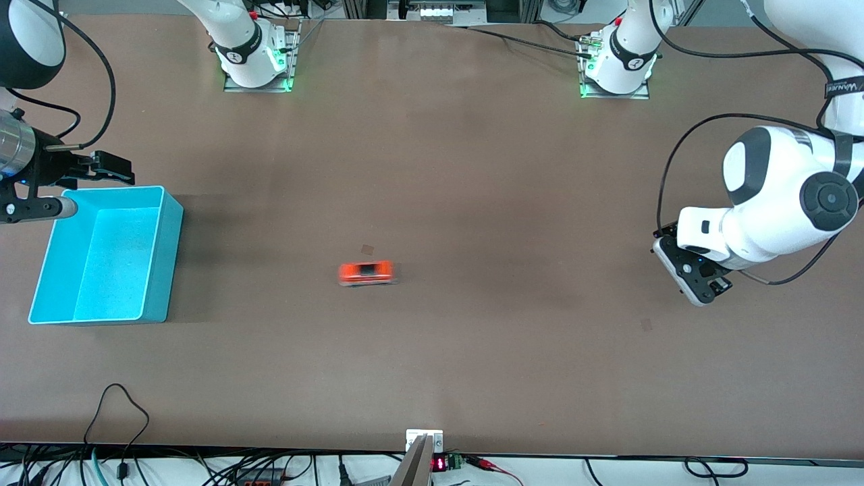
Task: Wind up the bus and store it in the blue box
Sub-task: 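Lift the left gripper away while the right gripper reaches the bus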
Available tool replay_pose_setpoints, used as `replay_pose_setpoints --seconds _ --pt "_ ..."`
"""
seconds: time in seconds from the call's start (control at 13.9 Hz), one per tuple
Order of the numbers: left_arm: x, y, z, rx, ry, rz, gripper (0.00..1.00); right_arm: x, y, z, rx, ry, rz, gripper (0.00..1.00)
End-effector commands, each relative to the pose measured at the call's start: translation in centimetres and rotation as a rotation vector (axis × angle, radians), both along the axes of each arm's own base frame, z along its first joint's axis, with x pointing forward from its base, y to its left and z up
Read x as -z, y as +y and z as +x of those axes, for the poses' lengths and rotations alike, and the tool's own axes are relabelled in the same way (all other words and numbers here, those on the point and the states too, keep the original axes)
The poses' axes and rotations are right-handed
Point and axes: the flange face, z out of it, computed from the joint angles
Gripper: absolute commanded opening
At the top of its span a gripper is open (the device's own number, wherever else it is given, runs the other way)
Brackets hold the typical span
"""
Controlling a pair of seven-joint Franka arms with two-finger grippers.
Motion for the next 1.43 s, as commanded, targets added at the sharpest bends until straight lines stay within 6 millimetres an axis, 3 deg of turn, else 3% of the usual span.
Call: replay_pose_setpoints --seconds 0.0,0.22,0.5,0.65,0.79,0.93,1.15,1.36 --pt "-2.7 -0.6 0.2 -0.219 -0.026 -0.008 1.00 -0.1 0.2 -0.2 -0.019 0.009 0.050 1.00" --pt "-4.6 1.0 1.0 -0.494 -0.057 -0.006 1.00 1.4 0.6 0.4 -0.041 0.035 0.084 1.00" --pt "-6.4 6.2 0.6 -0.678 -0.056 0.002 1.00 2.6 1.7 0.3 -0.079 0.040 0.089 1.00" --pt "-8.7 8.2 0.8 -0.776 -0.057 -0.062 1.00 4.1 2.6 0.3 -0.107 0.019 0.097 1.00" --pt "-11.1 8.6 0.5 -0.892 -0.040 -0.064 1.00 6.0 2.9 0.7 -0.254 -0.007 0.123 1.00" --pt "-13.7 8.3 -0.3 -0.952 -0.020 -0.056 1.00 9.7 1.5 0.9 -0.510 -0.054 0.163 1.00" --pt "-17.3 7.1 -3.0 -1.032 0.001 -0.037 1.00 13.7 0.9 1.2 -0.822 -0.118 0.185 1.00" --pt "-18.3 6.3 -4.5 -1.016 0.005 -0.041 1.00 18.8 0.1 2.5 -1.095 -0.121 0.219 1.00"
